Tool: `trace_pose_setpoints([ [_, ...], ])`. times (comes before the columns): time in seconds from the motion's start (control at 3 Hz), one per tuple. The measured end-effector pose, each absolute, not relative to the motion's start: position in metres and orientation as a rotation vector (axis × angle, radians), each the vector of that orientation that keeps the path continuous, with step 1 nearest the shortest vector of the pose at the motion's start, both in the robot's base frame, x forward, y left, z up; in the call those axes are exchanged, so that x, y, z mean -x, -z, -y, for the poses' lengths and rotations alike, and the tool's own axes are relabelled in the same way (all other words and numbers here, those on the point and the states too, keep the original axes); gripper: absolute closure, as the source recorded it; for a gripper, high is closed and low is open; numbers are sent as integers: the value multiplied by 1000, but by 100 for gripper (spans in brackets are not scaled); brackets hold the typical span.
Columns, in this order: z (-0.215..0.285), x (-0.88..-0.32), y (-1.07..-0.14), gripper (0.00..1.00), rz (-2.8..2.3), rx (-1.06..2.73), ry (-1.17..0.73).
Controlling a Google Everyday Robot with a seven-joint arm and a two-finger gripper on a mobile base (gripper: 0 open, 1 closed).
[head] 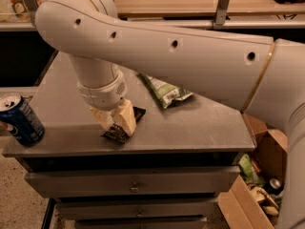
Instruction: Pick rxbar chocolate
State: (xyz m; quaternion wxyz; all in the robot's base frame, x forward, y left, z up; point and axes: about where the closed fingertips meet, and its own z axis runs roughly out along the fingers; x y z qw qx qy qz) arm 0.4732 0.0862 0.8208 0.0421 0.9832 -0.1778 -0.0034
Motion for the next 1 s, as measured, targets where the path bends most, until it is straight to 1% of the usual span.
trace_pose_setpoints([
  [1.0, -84, -480, -911, 100, 514, -3385, 181],
])
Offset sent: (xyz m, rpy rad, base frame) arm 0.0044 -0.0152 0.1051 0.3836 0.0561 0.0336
